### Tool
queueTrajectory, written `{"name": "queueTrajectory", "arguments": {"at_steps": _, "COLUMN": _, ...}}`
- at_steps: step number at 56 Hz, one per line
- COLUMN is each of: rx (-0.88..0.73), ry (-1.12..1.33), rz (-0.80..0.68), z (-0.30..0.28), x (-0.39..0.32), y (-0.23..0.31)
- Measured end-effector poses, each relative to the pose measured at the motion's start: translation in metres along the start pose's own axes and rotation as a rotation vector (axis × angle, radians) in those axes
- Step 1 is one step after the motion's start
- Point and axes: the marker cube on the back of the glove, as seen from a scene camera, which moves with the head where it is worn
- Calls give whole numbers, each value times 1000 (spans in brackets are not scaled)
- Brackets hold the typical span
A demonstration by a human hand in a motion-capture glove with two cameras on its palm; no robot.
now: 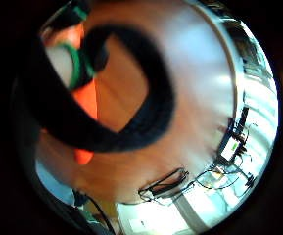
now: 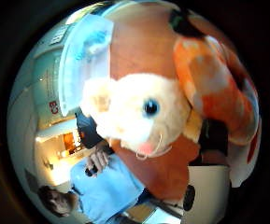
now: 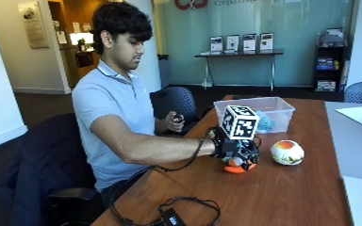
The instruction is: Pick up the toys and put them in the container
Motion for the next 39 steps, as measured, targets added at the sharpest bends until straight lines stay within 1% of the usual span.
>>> {"name": "queueTrajectory", "arguments": {"at_steps": 8, "rx": 145, "ry": 137, "rz": 5, "z": -2, "x": -4, "y": -12}}
{"name": "queueTrajectory", "arguments": {"at_steps": 13, "rx": 209, "ry": 137, "rz": 19, "z": -8, "x": -1, "y": -16}}
{"name": "queueTrajectory", "arguments": {"at_steps": 18, "rx": 227, "ry": 119, "rz": 74, "z": -13, "x": 5, "y": -15}}
{"name": "queueTrajectory", "arguments": {"at_steps": 23, "rx": 237, "ry": 31, "rz": 128, "z": -23, "x": 15, "y": -8}}
{"name": "queueTrajectory", "arguments": {"at_steps": 30, "rx": 305, "ry": -134, "rz": 197, "z": -47, "x": 28, "y": 3}}
{"name": "queueTrajectory", "arguments": {"at_steps": 35, "rx": 379, "ry": -252, "rz": 198, "z": -82, "x": 22, "y": 7}}
{"name": "queueTrajectory", "arguments": {"at_steps": 39, "rx": 432, "ry": -284, "rz": 183, "z": -114, "x": 12, "y": 7}}
